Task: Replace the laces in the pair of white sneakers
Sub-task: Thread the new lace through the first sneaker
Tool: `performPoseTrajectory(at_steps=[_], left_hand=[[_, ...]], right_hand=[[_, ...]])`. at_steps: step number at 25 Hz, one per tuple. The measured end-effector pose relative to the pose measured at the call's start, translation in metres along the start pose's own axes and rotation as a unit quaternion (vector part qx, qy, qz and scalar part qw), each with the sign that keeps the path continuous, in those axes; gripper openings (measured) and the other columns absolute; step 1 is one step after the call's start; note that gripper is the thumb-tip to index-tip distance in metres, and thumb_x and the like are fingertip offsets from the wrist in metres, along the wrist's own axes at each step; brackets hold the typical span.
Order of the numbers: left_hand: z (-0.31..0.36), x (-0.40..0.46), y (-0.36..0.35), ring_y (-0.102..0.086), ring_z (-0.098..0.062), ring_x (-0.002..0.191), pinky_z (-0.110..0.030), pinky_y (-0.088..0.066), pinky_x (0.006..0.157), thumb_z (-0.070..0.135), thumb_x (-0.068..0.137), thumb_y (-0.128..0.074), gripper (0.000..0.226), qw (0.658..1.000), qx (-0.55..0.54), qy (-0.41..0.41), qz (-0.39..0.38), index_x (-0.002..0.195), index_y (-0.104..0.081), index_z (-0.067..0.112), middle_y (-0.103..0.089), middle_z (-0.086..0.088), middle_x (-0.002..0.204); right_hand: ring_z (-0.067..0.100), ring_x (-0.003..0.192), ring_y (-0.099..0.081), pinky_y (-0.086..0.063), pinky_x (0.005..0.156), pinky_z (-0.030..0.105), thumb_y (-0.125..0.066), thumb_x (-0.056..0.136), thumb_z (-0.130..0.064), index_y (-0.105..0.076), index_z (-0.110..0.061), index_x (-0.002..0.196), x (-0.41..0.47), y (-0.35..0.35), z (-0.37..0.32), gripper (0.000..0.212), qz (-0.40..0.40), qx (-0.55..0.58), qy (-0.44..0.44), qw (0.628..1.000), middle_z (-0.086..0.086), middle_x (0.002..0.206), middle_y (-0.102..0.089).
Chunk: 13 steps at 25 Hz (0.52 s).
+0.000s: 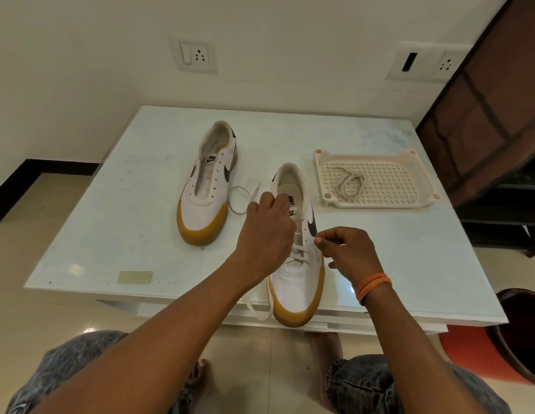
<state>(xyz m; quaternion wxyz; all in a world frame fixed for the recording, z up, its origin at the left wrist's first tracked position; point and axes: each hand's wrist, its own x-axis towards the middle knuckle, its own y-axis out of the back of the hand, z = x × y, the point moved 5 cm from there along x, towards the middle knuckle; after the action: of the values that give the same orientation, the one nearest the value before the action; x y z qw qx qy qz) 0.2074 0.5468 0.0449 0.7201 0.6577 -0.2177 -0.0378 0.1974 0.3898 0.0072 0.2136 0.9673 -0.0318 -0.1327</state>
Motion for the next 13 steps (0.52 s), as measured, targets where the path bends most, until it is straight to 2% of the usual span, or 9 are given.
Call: performPoseTrajectory(at_steps=[2, 4, 6, 8, 13], left_hand=[[0.001, 0.0, -0.007, -0.043, -0.024, 0.103, -0.033, -0.035, 0.08, 0.025, 0.086, -0.07, 0.012, 0.999, -0.034, 0.008, -0.022, 0.094, -0.075, 0.018, -0.054, -0.003, 0.11], [-0.005, 0.001, -0.013, -0.036, -0.021, 0.109, -0.03, -0.027, 0.085, 0.031, 0.092, -0.063, 0.018, 0.989, -0.104, 0.075, -0.075, 0.105, -0.074, 0.025, -0.047, 0.001, 0.116], [-0.006, 0.003, -0.017, -0.033, -0.02, 0.111, -0.03, -0.023, 0.086, 0.033, 0.093, -0.06, 0.02, 0.978, -0.137, 0.113, -0.11, 0.108, -0.074, 0.03, -0.041, 0.003, 0.112], [-0.006, 0.003, -0.021, -0.032, -0.021, 0.111, -0.031, -0.021, 0.086, 0.032, 0.094, -0.059, 0.02, 0.966, -0.17, 0.145, -0.134, 0.108, -0.074, 0.032, -0.035, 0.005, 0.108], [-0.004, 0.002, -0.029, -0.033, -0.024, 0.116, -0.031, -0.022, 0.087, 0.034, 0.091, -0.064, 0.019, 0.944, -0.208, 0.189, -0.173, 0.107, -0.074, 0.032, -0.036, 0.002, 0.114]], right_hand=[[0.021, 0.084, -0.066, -0.056, 0.085, 0.043, -0.072, 0.085, -0.015, -0.073, -0.017, 0.086, 0.002, -0.001, 0.003, 0.002, 0.0, -0.014, -0.001, 1.0, 0.003, 0.085, -0.071], [0.022, 0.089, -0.066, -0.055, 0.089, 0.044, -0.07, 0.086, -0.014, -0.073, -0.015, 0.091, 0.004, 0.0, 0.006, 0.006, -0.005, -0.018, -0.013, 1.0, 0.005, 0.09, -0.071], [0.023, 0.093, -0.066, -0.054, 0.091, 0.045, -0.068, 0.087, -0.011, -0.073, -0.012, 0.096, 0.005, -0.002, 0.009, 0.01, -0.015, -0.023, -0.018, 0.999, 0.007, 0.096, -0.071], [0.022, 0.093, -0.066, -0.054, 0.092, 0.044, -0.068, 0.086, -0.009, -0.074, -0.012, 0.096, 0.004, -0.004, 0.01, 0.012, -0.017, -0.026, -0.014, 0.999, 0.006, 0.097, -0.072], [0.018, 0.091, -0.064, -0.054, 0.093, 0.04, -0.07, 0.086, -0.01, -0.075, -0.013, 0.097, 0.004, -0.006, 0.01, 0.013, -0.015, -0.041, -0.006, 0.999, 0.001, 0.094, -0.07]])
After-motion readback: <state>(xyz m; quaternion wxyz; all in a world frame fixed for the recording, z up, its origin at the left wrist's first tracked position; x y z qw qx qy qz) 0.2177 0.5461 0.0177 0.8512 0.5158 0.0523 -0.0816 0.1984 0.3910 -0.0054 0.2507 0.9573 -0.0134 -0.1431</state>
